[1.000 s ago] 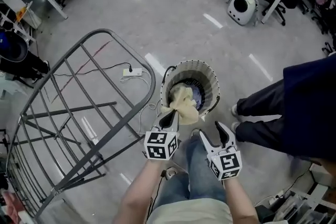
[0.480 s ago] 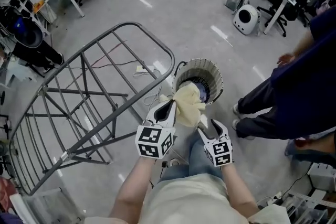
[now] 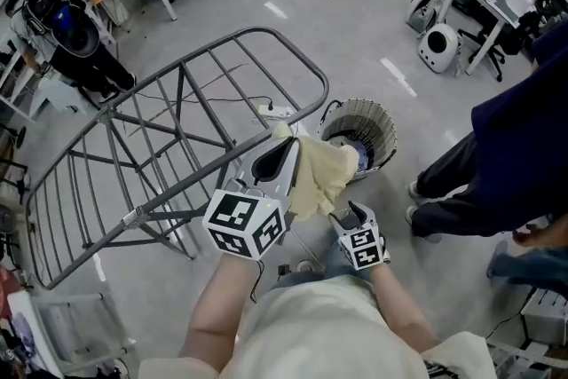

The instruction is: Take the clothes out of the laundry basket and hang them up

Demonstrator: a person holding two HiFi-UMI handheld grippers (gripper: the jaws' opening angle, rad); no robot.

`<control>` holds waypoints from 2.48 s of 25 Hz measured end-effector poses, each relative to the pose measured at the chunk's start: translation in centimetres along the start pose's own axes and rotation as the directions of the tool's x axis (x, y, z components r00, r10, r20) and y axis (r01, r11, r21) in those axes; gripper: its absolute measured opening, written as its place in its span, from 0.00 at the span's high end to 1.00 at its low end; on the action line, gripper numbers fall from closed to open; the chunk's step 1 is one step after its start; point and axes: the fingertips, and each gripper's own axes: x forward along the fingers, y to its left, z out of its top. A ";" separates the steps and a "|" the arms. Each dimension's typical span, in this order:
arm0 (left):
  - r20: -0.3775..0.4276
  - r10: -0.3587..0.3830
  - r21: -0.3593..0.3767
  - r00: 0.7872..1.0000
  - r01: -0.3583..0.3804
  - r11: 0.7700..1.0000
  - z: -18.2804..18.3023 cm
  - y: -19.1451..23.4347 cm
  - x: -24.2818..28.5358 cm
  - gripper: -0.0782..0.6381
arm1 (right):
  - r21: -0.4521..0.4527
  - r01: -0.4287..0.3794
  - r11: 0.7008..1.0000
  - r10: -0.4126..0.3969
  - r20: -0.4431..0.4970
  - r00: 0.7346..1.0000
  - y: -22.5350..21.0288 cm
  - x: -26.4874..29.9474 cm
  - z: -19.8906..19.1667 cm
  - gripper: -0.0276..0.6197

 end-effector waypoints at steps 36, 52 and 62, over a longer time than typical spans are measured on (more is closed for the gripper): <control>0.245 0.618 0.145 0.747 -0.659 0.738 12.3 20.7 -27.1 0.87 | -0.240 0.124 0.963 0.023 0.529 0.849 3.0 -4.8 35.8 0.93; 0.232 0.761 0.192 0.606 -0.796 0.575 18.2 32.7 -24.5 0.87 | -0.361 0.153 0.920 0.105 0.601 0.792 1.6 1.6 55.3 0.93; 0.223 0.841 0.156 0.492 -0.870 0.468 21.9 43.0 -20.4 0.87 | -0.442 0.083 0.893 0.204 0.562 0.801 0.7 12.0 65.0 0.93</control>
